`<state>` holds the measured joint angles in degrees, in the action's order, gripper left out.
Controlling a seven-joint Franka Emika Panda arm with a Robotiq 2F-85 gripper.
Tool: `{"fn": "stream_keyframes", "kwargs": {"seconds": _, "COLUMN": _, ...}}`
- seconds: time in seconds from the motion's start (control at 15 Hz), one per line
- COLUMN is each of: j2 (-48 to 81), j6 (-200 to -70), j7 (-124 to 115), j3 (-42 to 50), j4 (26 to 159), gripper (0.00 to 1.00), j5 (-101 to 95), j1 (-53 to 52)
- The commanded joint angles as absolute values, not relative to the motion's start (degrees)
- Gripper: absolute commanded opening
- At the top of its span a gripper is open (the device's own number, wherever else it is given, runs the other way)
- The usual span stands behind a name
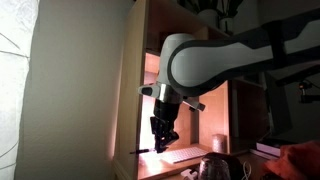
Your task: Use the towel to wipe the monitor and put the pen in the jar
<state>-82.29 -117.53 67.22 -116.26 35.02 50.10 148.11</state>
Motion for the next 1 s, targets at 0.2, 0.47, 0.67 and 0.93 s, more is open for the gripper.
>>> {"fn": "stream_keyframes", "kwargs": {"seconds": 0.2, "j2": -82.2, "j6": -118.7, "j7": 66.1, "j3": -115.8, "j4": 35.2, "gripper": 0.12, "j5": 50.1, "j1": 147.5}}
{"fn": "stream_keyframes", "kwargs": {"seconds": 0.47, "j2": -82.5, "j6": -118.7, "j7": 66.1, "j3": -115.8, "j4": 35.2, "gripper": 0.12, "j5": 50.1, "j1": 147.6}}
{"fn": "stream_keyframes", "kwargs": {"seconds": 0.67, "j2": -82.5, "j6": -118.7, "j7": 66.1, "j3": -115.8, "j4": 35.2, "gripper": 0.12, "j5": 50.1, "j1": 147.6}}
{"fn": "stream_keyframes", "kwargs": {"seconds": 0.93, "j2": -82.5, "j6": -118.7, "j7": 66.1, "j3": -115.8, "j4": 35.2, "gripper": 0.12, "j5": 50.1, "j1": 147.6}}
